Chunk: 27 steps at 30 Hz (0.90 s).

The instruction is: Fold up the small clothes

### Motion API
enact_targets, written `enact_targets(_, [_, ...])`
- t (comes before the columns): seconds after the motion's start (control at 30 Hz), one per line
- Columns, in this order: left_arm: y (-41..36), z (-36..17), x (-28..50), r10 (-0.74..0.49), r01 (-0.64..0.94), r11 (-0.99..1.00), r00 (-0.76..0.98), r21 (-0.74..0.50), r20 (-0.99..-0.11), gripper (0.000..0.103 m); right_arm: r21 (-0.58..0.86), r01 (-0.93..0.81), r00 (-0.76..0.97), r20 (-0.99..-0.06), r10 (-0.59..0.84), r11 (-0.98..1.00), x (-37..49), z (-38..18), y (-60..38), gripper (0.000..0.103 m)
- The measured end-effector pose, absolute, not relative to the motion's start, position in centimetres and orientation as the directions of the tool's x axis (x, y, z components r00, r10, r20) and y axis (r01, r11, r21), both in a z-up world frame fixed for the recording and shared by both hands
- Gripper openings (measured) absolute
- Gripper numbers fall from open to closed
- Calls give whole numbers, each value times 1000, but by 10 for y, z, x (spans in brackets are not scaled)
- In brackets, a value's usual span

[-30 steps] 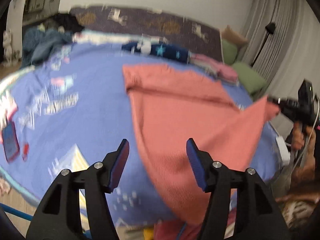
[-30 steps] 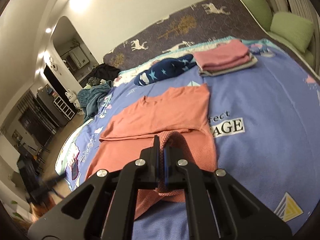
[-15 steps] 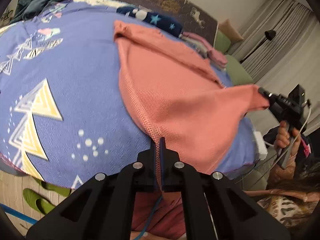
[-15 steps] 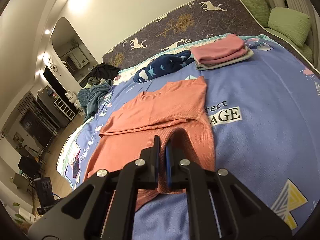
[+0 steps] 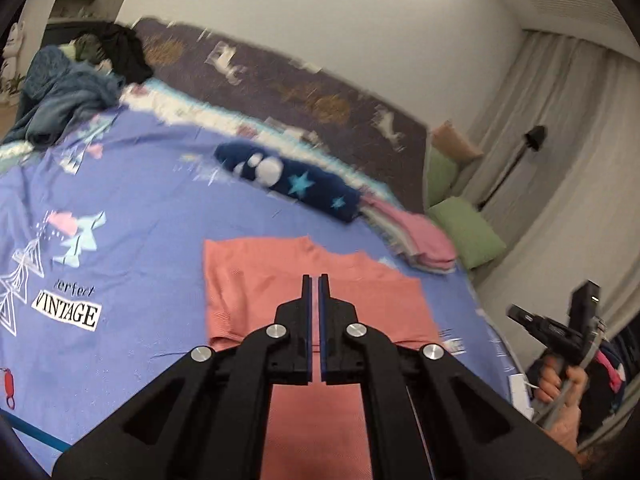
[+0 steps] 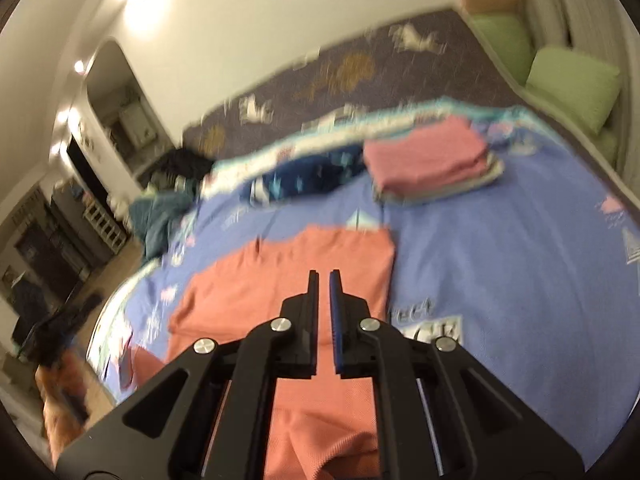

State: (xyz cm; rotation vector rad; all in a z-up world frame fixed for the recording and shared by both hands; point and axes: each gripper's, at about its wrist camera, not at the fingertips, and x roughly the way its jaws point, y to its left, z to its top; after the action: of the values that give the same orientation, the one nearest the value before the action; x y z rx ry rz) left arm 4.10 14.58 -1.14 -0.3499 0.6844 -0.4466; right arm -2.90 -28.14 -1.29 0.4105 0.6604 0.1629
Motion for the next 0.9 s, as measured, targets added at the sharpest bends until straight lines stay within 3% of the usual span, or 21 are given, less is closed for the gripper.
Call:
enact_targets(0.07, [143,-32,47,-508,262,848,651,-461,-564,17,414,-61,731,-602,323,908,-37,-30,-280,10])
enact_targets(0.1, [144,-43,42,-509,263,849,637,-458,-579,34,411,-77,712,-615,339,908,-45,-39,-280,20])
enact_targets(0.13, [147,-53,33,-501,261,857,628,-445,-595,40,409,-90,691,-631,352,908,-57,-50,-280,30])
enact_targets(0.27, [163,-76,-2,-482,239,869,607,-433,-632,56,426,-103,620,-679,393,899,-99,-85,-278,38])
enact_targets(0.33, [173,-81,-23,-466,220,876,613,-429,-638,61,458,-107,611,-670,422,882,-118,-90,-278,52])
enact_targets(0.43, [186,-86,-43,-455,220,883,618,-415,-641,71,440,-123,625,-662,414,890,-131,-84,-273,56])
enact_targets(0.7, [181,-125,-51,-468,225,881,549,-417,-692,71,437,-183,592,-666,453,881,-145,-89,-246,64])
enact_targets(0.8, [179,-127,-48,-476,243,877,565,-415,-674,69,407,-166,583,-694,422,898,-141,-99,-237,64])
enact_targets(0.83, [178,-127,-46,-488,246,869,564,-429,-666,64,401,-153,585,-700,410,903,-139,-102,-237,58])
enact_targets(0.87, [177,-128,-43,-495,248,865,559,-436,-665,39,402,-134,587,-704,399,906,-136,-104,-237,49])
enact_targets(0.9, [176,-129,-41,-504,254,861,542,-441,-672,21,410,-115,585,-708,395,905,-134,-107,-239,16])
